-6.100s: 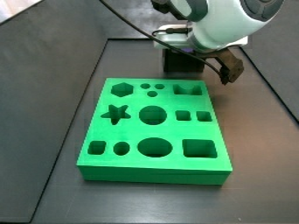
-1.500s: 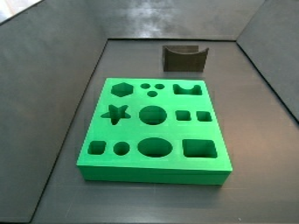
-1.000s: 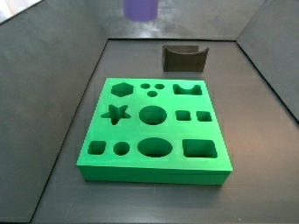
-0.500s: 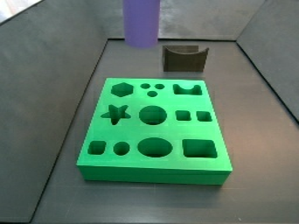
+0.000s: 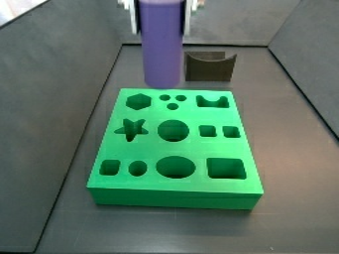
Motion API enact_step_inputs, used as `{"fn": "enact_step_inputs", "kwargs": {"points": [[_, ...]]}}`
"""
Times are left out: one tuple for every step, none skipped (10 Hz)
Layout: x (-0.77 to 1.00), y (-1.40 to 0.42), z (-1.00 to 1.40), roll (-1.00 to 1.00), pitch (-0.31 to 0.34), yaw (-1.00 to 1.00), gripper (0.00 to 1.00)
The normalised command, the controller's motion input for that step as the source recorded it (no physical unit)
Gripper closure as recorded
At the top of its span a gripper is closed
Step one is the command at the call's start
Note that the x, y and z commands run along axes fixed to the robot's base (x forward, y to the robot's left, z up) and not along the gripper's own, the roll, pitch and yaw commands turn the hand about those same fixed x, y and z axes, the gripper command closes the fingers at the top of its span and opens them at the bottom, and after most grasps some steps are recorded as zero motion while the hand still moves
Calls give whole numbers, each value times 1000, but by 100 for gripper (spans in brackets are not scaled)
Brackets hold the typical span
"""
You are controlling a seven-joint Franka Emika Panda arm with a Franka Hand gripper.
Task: Pick up the round object. Move up. Place the round object on the fixture. Regrasp the round object. Move to above the board. Insert the round object.
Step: Insert the round object.
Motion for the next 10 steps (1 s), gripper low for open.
{"fn": "enact_step_inputs", "kwargs": {"points": [[77, -154, -286, 56, -54, 6, 100], [94, -123, -274, 56, -44, 14, 100], [123, -86, -271, 56, -30, 26, 100], [146, -57, -286, 59, -20, 43, 100], [140, -46, -294, 57, -20, 40, 100], [137, -43, -303, 64, -20, 43, 100], [149, -46, -300, 67, -16, 46, 100], [151, -40, -303, 69, -11, 49, 100], [137, -17, -331, 87, -11, 71, 100], [146, -6, -334, 90, -9, 74, 100]]}}
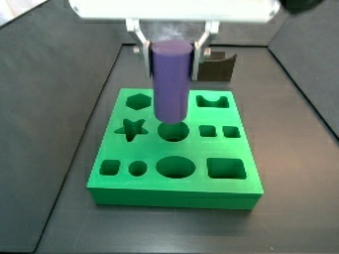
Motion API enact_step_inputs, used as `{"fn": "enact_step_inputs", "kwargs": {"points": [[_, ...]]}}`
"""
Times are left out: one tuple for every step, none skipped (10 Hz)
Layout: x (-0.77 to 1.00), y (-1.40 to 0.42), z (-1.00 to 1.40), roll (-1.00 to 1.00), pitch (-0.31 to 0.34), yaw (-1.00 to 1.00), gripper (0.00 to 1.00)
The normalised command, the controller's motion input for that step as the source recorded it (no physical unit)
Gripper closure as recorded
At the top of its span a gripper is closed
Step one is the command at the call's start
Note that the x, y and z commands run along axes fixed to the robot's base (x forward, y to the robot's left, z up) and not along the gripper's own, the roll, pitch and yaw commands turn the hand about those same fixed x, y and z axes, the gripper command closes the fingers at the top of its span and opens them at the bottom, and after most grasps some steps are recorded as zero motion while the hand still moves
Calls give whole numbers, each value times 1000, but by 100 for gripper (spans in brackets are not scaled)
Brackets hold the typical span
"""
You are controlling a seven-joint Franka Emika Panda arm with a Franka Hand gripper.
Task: Pick up the round object. Move up. Place the round object on the fixture. Regrasp the round object. Move to above the board. Insert the round object.
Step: Insert the round object.
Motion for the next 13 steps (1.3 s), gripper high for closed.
{"fn": "enact_step_inputs", "kwargs": {"points": [[134, 0, -334, 90, -10, 80, 100], [111, 0, -346, 93, -14, 80, 100], [103, 0, -309, 79, -11, 74, 100], [117, 0, -286, 66, -4, 69, 100], [100, 0, -274, 64, 0, 74, 100], [0, 0, -283, 110, 0, 86, 100], [0, 0, -280, 116, 0, 103, 100], [0, 0, -294, 70, -3, 86, 100], [14, 0, -323, 53, -30, 71, 100], [57, 0, -374, 61, -34, 74, 100], [69, 0, -449, 74, -43, 77, 100], [69, 0, -531, 97, -50, 77, 100], [34, 0, -591, 119, -71, 80, 100]]}}
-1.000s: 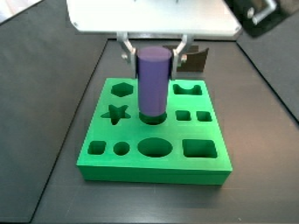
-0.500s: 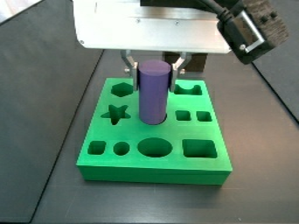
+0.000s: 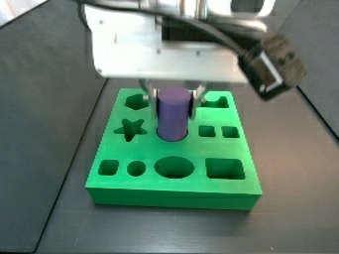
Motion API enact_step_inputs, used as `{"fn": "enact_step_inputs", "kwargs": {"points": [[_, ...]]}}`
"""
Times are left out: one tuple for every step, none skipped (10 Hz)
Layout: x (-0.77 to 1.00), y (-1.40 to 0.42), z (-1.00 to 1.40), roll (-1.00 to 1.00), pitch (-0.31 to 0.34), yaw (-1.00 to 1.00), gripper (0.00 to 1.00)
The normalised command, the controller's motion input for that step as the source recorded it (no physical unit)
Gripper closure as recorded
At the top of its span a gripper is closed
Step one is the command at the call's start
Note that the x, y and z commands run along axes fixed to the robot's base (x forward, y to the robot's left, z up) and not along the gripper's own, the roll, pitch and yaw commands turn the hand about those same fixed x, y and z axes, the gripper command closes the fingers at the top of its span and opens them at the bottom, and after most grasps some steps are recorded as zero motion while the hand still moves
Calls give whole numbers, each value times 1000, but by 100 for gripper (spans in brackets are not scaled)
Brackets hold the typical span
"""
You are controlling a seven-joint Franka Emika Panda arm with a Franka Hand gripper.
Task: Pick up the round object. Move up. Place the round object on the fixture. Regrasp the round object. Move to above the board. Insert the round object.
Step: Insert the round object.
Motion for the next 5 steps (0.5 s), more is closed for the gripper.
{"fn": "enact_step_inputs", "kwargs": {"points": [[0, 0, -669, 141, -86, 83, 100], [17, 0, -689, 146, -84, 86, 100], [9, 0, -683, 147, -81, 94, 100], [0, 0, -577, 137, -97, 89, 100], [0, 0, 0, 0, 0, 0, 100]]}}
